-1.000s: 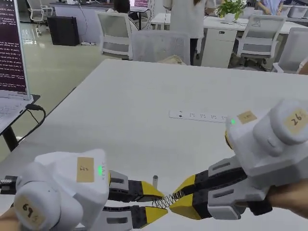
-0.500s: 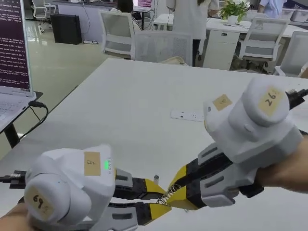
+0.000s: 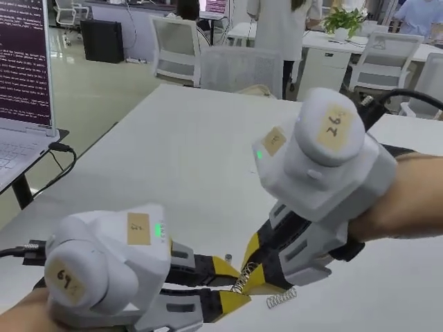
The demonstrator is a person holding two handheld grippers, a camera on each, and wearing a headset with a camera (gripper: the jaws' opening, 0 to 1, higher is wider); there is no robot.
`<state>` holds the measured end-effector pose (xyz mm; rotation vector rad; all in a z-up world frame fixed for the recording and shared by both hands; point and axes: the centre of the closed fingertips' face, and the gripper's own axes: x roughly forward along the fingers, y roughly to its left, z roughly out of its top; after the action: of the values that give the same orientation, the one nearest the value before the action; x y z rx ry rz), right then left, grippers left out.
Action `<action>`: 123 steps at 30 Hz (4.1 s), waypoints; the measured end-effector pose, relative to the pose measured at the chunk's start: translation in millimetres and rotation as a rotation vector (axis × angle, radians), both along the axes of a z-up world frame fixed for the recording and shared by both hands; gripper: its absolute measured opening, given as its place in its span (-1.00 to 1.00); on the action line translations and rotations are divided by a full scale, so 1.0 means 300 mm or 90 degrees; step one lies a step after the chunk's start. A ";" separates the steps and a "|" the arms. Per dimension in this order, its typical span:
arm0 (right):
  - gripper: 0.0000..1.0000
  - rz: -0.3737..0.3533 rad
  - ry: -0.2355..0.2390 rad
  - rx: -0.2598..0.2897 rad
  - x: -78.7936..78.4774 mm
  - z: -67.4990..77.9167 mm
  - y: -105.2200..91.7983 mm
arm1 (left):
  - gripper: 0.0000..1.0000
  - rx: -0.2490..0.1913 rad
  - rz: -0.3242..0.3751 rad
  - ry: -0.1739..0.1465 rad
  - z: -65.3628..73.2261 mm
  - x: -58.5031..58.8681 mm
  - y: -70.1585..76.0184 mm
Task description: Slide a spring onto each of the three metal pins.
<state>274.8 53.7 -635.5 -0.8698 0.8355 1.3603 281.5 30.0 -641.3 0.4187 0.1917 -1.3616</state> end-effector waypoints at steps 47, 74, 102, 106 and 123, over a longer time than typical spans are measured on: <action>-0.84 -0.013 -0.009 -0.029 0.103 0.017 -0.002 | -0.53 0.012 0.063 0.101 -0.090 0.026 0.109; -0.84 -0.038 -0.013 -0.021 0.159 0.016 -0.005 | 0.06 0.001 0.149 0.132 -0.125 0.034 0.294; -0.84 -0.071 -0.006 -0.032 0.265 -0.059 -0.009 | 0.48 0.026 0.194 0.132 -0.230 0.045 0.382; -0.84 -0.078 -0.006 -0.032 0.281 -0.070 -0.010 | 0.49 0.036 0.199 0.127 -0.254 0.058 0.392; -0.84 -0.106 0.017 -0.049 0.353 -0.153 -0.004 | 0.50 0.054 0.200 0.121 -0.299 0.086 0.390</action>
<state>380.8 52.4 -681.6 -0.8240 0.9643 1.2027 307.3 146.9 -731.1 0.3136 0.4545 -1.0849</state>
